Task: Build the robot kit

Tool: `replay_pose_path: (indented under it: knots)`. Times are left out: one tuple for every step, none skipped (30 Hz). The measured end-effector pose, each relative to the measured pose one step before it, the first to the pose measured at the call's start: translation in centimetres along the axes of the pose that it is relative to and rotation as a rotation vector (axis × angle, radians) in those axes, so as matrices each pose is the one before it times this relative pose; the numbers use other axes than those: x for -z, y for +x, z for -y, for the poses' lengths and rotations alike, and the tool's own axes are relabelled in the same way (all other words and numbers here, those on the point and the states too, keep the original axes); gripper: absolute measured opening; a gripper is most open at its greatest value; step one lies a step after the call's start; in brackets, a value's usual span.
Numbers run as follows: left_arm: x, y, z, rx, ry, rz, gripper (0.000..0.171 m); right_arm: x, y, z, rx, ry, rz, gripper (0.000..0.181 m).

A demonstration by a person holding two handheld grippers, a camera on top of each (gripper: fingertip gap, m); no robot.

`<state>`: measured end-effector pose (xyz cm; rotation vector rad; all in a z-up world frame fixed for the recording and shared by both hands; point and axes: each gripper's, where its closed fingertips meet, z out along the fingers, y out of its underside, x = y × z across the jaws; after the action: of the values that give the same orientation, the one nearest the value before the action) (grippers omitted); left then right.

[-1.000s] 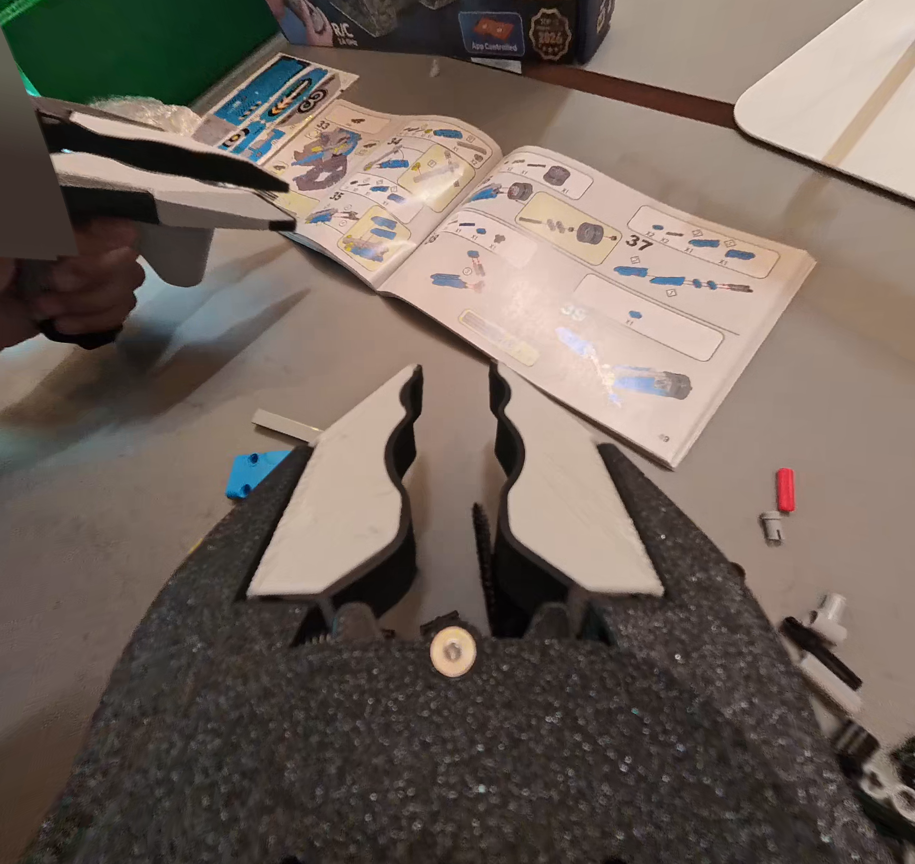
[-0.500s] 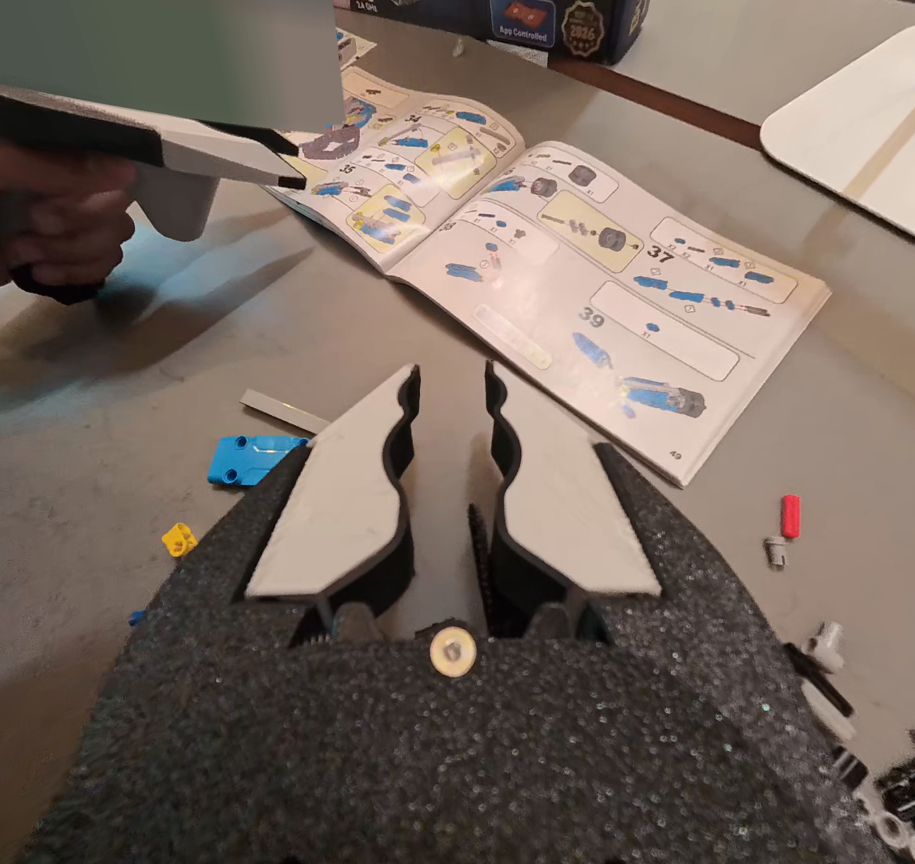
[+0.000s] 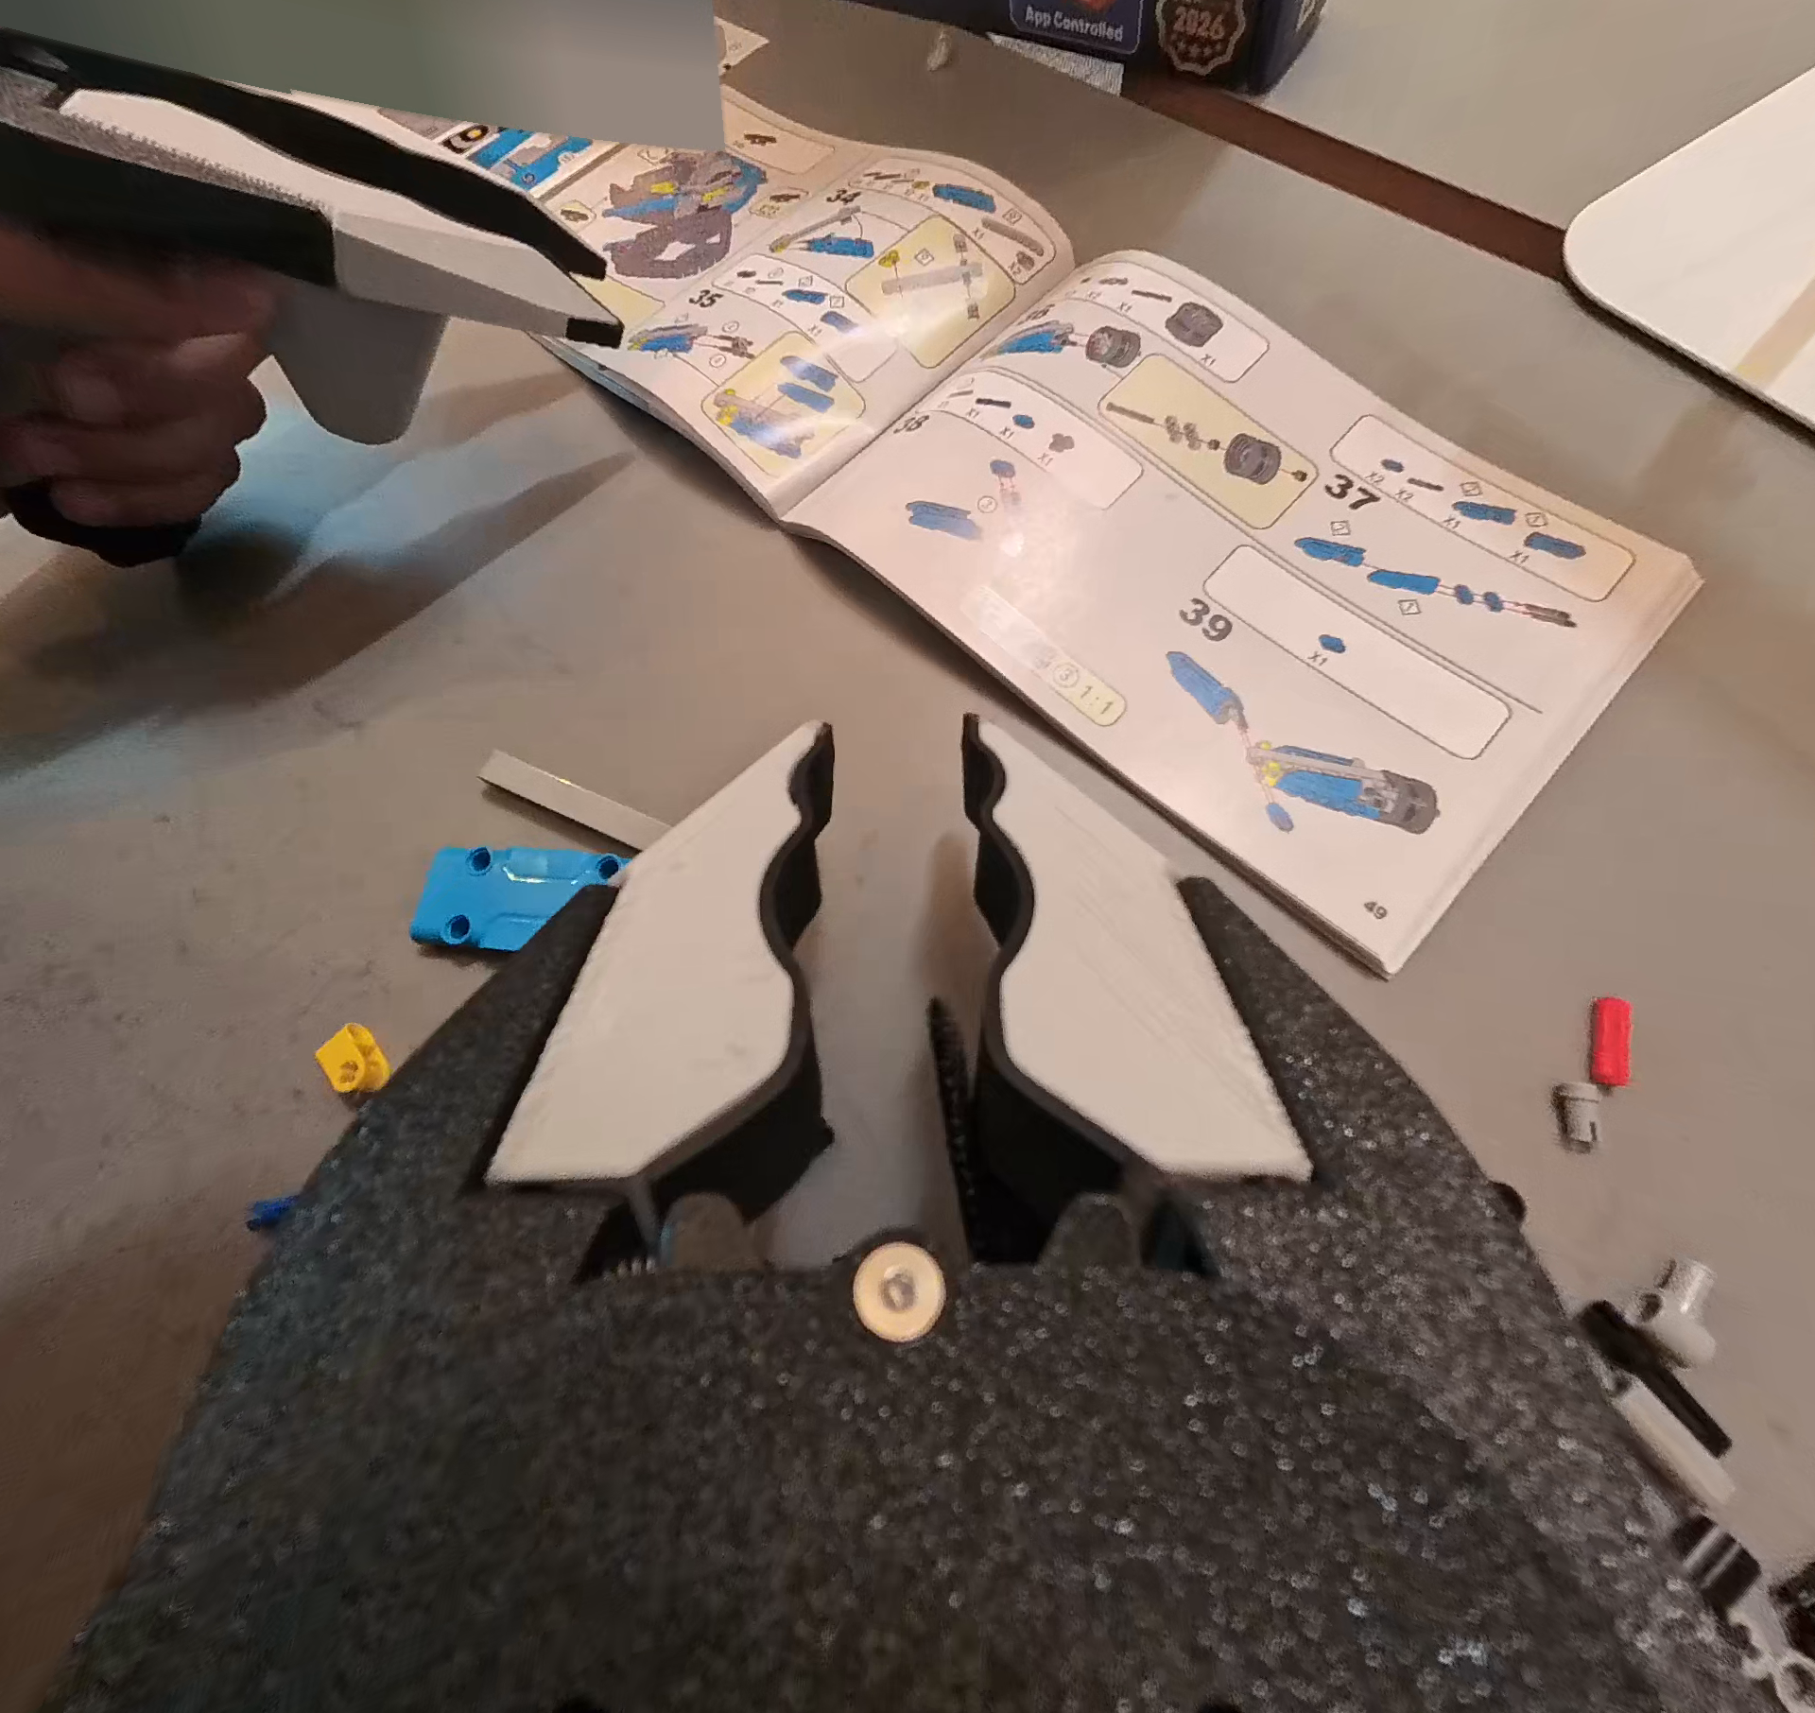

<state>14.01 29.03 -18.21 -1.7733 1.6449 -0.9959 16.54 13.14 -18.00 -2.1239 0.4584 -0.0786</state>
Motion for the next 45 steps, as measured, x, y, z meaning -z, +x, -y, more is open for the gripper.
replay_pose_path:
  knots:
    - [0.017, -0.033, -0.004, 0.0007, -0.00111, 0.0007, 0.035, -0.039, -0.089, -0.017, 0.0019, -0.0012, 0.0026, 0.026]
    - [0.031, -0.018, 0.018, 0.0011, -0.00024, 0.0001, 0.035, -0.031, -0.106, -0.012, 0.0029, -0.0009, 0.0030, 0.026]
    - [0.038, 0.006, 0.069, 0.0016, 0.00224, -0.0003, 0.035, -0.029, -0.077, -0.007, 0.0039, -0.0015, 0.0011, 0.026]
    - [0.046, 0.040, 0.070, 0.0014, 0.00183, -0.0020, 0.035, -0.017, -0.039, -0.012, 0.0044, -0.0027, -0.0008, 0.026]
    - [0.044, 0.086, 0.056, 0.0019, 0.00057, -0.0037, 0.035, 0.021, -0.035, -0.005, 0.0054, -0.0031, -0.0009, 0.026]
    - [0.058, 0.115, 0.098, 0.0030, 0.00231, -0.0048, 0.035, 0.047, 0.024, 0.039, 0.0060, -0.0020, -0.0034, 0.026]
    - [0.066, 0.156, 0.132, 0.0037, 0.00404, -0.0070, 0.035, 0.083, 0.097, 0.035, 0.0053, -0.0030, -0.0064, 0.026]
    - [0.058, 0.192, 0.152, 0.0037, 0.00454, -0.0088, 0.035, 0.111, 0.123, -0.023, 0.0042, -0.0050, -0.0056, 0.026]
    - [0.050, 0.199, 0.164, 0.0024, 0.00550, -0.0091, 0.035, 0.101, 0.112, -0.062, 0.0030, -0.0066, -0.0016, 0.026]
    - [0.031, 0.218, 0.157, 0.0006, 0.00546, -0.0093, 0.035, 0.100, 0.151, -0.061, -0.0006, -0.0057, -0.0020, 0.026]
    - [0.015, 0.206, 0.129, 0.0002, 0.00512, -0.0090, 0.035, 0.094, 0.165, -0.025, -0.0026, -0.0025, -0.0013, 0.026]
    - [-0.013, 0.195, 0.105, 0.0001, 0.00428, -0.0088, 0.035, 0.077, -0.002, -0.053, 0.0002, -0.0038, 0.0088, 0.026]
    - [-0.032, 0.215, 0.075, -0.0004, 0.00409, -0.0096, 0.035, 0.084, -0.141, -0.023, 0.0058, -0.0035, 0.0173, 0.026]
    - [-0.032, 0.319, 0.108, -0.0022, 0.00604, -0.0154, 0.035, 0.122, -0.197, 0.018, 0.0135, 0.0003, 0.0172, 0.026]
    - [-0.022, 0.516, 0.192, -0.0043, 0.01089, -0.0260, 0.035, 0.138, -0.374, 0.077, 0.0172, 0.0037, 0.0258, 0.026]
    - [-0.032, 0.664, 0.186, -0.0053, 0.01060, -0.0321, 0.035, 0.190, -0.936, 0.120, 0.0182, 0.0070, 0.0616, 0.026]
    - [-0.056, 0.811, 0.073, -0.0091, 0.00266, -0.0391, 0.035, 0.193, -1.052, 0.027, 0.0127, 0.0038, 0.0709, 0.026]
    - [-0.072, 1.013, 0.029, -0.0165, 0.00055, -0.0483, 0.035, 0.129, -0.813, -0.146, 0.0093, -0.0070, 0.0565, 0.027]
    - [-0.054, 1.029, 0.057, -0.0187, 0.00334, -0.0442, 0.035, 0.079, -1.105, -0.299, 0.0175, -0.0123, 0.0680, 0.030]
    - [-0.066, 1.185, 0.010, -0.0223, -0.00113, -0.0487, 0.035, -0.025, -1.238, -0.424, 0.0251, -0.0186, 0.0692, 0.031]
    - [-0.093, 1.677, -0.281, -0.0327, -0.02032, -0.0716, 0.035, -0.185, -0.615, -0.465, 0.0258, -0.0269, 0.0254, 0.031]
    - [-0.165, 1.958, -0.589, -0.0424, -0.04104, -0.0789, 0.036, -0.240, -0.193, -0.462, 0.0242, -0.0332, -0.0016, 0.032]
    - [-0.257, 1.814, -0.696, -0.0495, -0.04786, -0.0575, 0.037, -0.173, -0.230, -0.289, 0.0169, -0.0235, 0.0032, 0.032]
    - [-0.354, 1.769, -0.815, -0.0569, -0.05478, -0.0459, 0.039, -0.012, -0.051, -0.017, 0.0062, -0.0051, -0.0009, 0.032]
    - [-0.377, 1.588, -0.765, -0.0600, -0.05532, -0.0314, 0.042, 0.171, 0.387, 0.140, -0.0042, 0.0062, -0.0198, 0.032]
    - [-0.381, 1.023, -0.552, -0.0471, -0.04563, 0.0010, 0.045, 0.331, 0.628, 0.205, -0.0073, 0.0118, -0.0283, 0.032]
    - [-0.337, 0.611, -0.421, -0.0291, -0.04036, 0.0138, 0.049, 0.434, 0.714, 0.296, -0.0087, 0.0218, -0.0306, 0.032]
    - [-0.264, 0.380, -0.247, -0.0109, -0.02964, 0.0134, 0.053, 0.472, 0.885, 0.368, -0.0112, 0.0268, -0.0389, 0.031]
    - [-0.198, 0.371, -0.177, -0.0002, -0.02276, 0.0009, 0.053, 0.410, 0.987, 0.368, -0.0121, 0.0258, -0.0438, 0.030]
    - [-0.149, 0.280, -0.086, 0.0028, -0.01643, -0.0004, 0.053, 0.311, 0.916, 0.320, -0.0117, 0.0225, -0.0394, 0.030]
    - [-0.096, -0.182, -0.004, 0.0140, -0.01115, 0.0204, 0.051, 0.207, 0.759, 0.271, -0.0111, 0.0209, -0.0322, 0.030]
    - [-0.113, -0.311, -0.053, 0.0261, -0.01333, 0.0189, 0.045, 0.087, 0.709, 0.202, -0.0111, 0.0158, -0.0313, 0.029]
    - [-0.081, -0.052, -0.109, 0.0244, -0.01028, -0.0017, 0.042, -0.007, 0.618, 0.123, -0.0098, 0.0106, -0.0280, 0.028]
    - [-0.065, 0.068, -0.199, 0.0172, -0.01108, -0.0079, 0.038, -0.080, 0.337, 0.044, -0.0069, 0.0050, -0.0137, 0.028]
    - [-0.057, 0.144, -0.202, 0.0062, -0.01136, -0.0077, 0.037, -0.105, 0.141, -0.040, -0.0026, -0.0006, -0.0055, 0.028]
    - [-0.034, 0.080, -0.147, 0.0051, -0.00971, 0.0015, 0.036, -0.111, 0.177, -0.053, 0.0018, -0.0044, -0.0103, 0.027]
    - [-0.070, 0.078, -0.164, 0.0059, -0.01349, 0.0035, 0.036, -0.075, 0.183, -0.019, 0.0045, -0.0031, -0.0129, 0.026]
    - [-0.140, 0.145, -0.234, -0.0007, -0.01675, 0.0019, 0.036, -0.045, 0.082, 0.045, 0.0044, -0.0005, -0.0078, 0.026]
    - [-0.242, -0.004, -0.246, -0.0043, -0.01586, 0.0110, 0.036, 0.011, 0.071, 0.087, 0.0025, 0.0014, -0.0080, 0.026]
    - [-0.313, -0.147, -0.228, -0.0008, -0.01599, 0.0187, 0.036, 0.066, 0.091, 0.178, 0.0005, 0.0046, -0.0100, 0.026]
    - [-0.328, -0.272, -0.196, 0.0020, -0.01332, 0.0237, 0.036, 0.100, 0.015, 0.224, 0.0000, 0.0067, -0.0056, 0.026]
    - [-0.301, -0.262, -0.149, -0.0009, -0.01136, 0.0224, 0.036, 0.148, -0.101, 0.281, 0.0019, 0.0097, 0.0007, 0.026]
    - [-0.242, -0.299, -0.054, -0.0008, -0.00505, 0.0241, 0.036, 0.157, -0.074, 0.269, 0.0026, 0.0100, -0.0012, 0.025]
    - [-0.128, -0.283, 0.103, 0.0027, 0.00290, 0.0234, 0.035, 0.144, -0.048, 0.253, 0.0028, 0.0086, -0.0033, 0.025]
    - [-0.159, -0.035, -0.018, -0.0014, -0.00424, 0.0080, 0.032, 0.121, -0.073, 0.209, 0.0031, 0.0074, -0.0006, 0.025]
